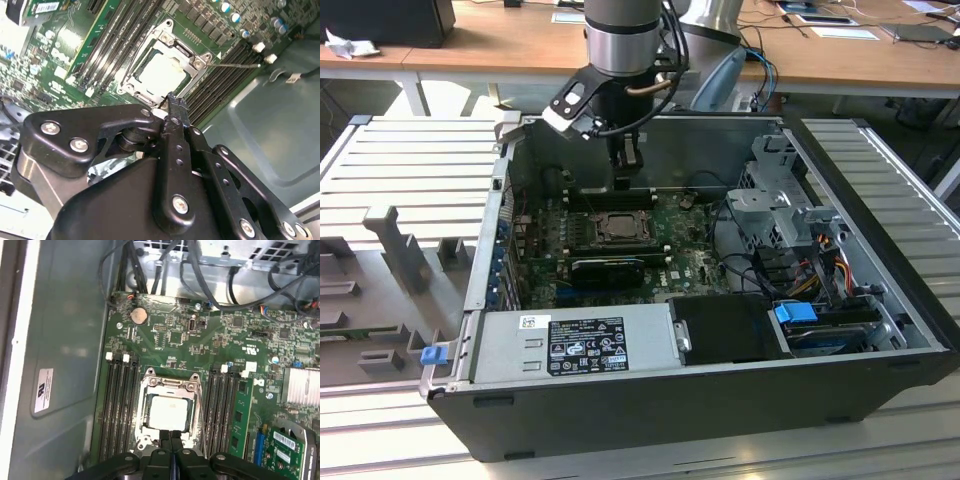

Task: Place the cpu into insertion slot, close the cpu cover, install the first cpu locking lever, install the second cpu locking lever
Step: 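Install the first cpu locking lever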

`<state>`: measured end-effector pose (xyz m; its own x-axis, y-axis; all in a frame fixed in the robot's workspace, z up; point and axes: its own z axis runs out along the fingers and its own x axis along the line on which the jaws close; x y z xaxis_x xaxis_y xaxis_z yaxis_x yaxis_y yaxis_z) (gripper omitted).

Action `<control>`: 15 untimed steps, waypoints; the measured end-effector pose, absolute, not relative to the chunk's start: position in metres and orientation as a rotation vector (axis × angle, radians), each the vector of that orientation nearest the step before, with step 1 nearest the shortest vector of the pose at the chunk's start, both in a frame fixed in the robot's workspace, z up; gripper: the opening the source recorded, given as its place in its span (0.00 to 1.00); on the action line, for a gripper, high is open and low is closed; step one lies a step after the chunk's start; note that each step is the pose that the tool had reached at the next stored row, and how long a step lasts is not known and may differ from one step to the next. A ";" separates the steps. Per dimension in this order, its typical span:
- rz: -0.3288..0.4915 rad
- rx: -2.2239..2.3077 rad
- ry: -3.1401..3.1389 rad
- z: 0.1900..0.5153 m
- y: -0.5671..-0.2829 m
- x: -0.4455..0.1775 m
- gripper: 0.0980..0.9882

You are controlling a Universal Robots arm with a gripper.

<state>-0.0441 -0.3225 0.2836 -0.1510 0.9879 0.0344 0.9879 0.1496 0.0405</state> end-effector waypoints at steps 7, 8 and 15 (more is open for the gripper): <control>0.083 1.851 2.542 0.283 -0.322 -0.044 0.01; 0.083 1.822 2.564 0.283 -0.323 -0.044 0.01; 0.082 1.644 2.685 0.282 -0.322 -0.044 0.01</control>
